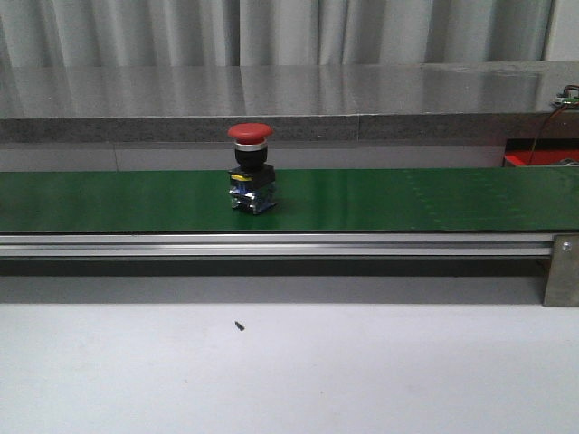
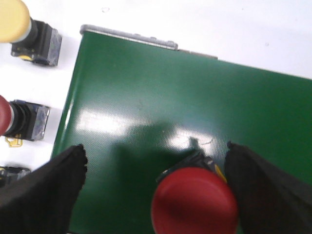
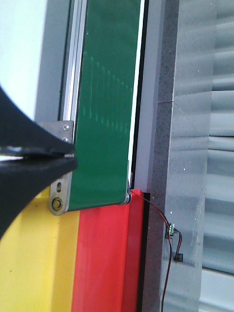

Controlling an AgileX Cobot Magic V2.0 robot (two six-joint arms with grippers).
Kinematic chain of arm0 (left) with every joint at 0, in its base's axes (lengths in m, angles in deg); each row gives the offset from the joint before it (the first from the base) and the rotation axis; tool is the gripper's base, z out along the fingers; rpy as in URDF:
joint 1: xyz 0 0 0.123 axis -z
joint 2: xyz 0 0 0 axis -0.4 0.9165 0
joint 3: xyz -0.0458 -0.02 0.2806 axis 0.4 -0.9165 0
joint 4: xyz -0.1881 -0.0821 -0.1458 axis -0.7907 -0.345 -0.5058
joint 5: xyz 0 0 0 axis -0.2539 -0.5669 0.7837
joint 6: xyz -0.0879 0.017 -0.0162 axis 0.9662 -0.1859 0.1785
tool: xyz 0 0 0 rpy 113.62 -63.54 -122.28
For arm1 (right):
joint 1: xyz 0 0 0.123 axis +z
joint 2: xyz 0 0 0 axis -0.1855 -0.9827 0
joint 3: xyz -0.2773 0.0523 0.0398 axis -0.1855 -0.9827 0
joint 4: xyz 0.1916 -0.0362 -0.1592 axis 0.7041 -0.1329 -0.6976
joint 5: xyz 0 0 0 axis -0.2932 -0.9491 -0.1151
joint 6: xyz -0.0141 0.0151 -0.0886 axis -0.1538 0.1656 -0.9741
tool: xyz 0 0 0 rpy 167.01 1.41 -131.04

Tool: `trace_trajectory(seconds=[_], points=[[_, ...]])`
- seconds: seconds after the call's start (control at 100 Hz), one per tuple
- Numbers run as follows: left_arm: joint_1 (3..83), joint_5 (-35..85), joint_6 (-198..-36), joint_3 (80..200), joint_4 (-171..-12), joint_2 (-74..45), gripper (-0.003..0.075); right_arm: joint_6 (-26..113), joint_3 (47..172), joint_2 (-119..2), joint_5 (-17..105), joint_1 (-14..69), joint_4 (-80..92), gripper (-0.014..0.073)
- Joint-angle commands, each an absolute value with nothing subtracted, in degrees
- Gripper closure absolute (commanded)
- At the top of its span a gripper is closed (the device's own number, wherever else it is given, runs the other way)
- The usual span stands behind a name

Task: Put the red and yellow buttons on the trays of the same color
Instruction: 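Set the second red button on the belt and release it, then move the right gripper above the red button arriving on the belt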

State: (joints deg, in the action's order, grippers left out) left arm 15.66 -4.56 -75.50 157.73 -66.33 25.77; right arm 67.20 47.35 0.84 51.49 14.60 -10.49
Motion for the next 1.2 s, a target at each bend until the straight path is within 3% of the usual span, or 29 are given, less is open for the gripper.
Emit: trace_trajectory(seconds=[0.0,0.39,0.76,0.93,1.17,1.19], points=[[15.89,-2.65,-76.66,161.05,-68.48,21.68,0.0130,67.08,48.39,1.79,56.09,14.19,-10.99,0.0690],[15.89,-0.38,-90.72,159.82,-83.38,5.86,0.0131,67.08,48.39,1.79,56.09,14.19,-10.99,0.0690],[15.89,5.05,-96.14,140.90,-87.28,-17.30,0.0150,67.08,48.39,1.79,56.38,14.20,-10.99,0.0690],[15.89,6.43,-98.66,129.60,-87.28,-26.99,0.0314,67.08,48.39,1.79,59.92,14.20,-10.99,0.0690],[16.00,11.32,-99.91,116.38,-90.94,-39.36,0.0734,67.08,51.33,1.35,60.50,14.20,-8.68,0.0690],[16.00,11.71,-99.91,115.57,-91.23,-40.12,0.0737,67.08,52.28,1.19,59.04,14.20,-8.35,0.0690]])
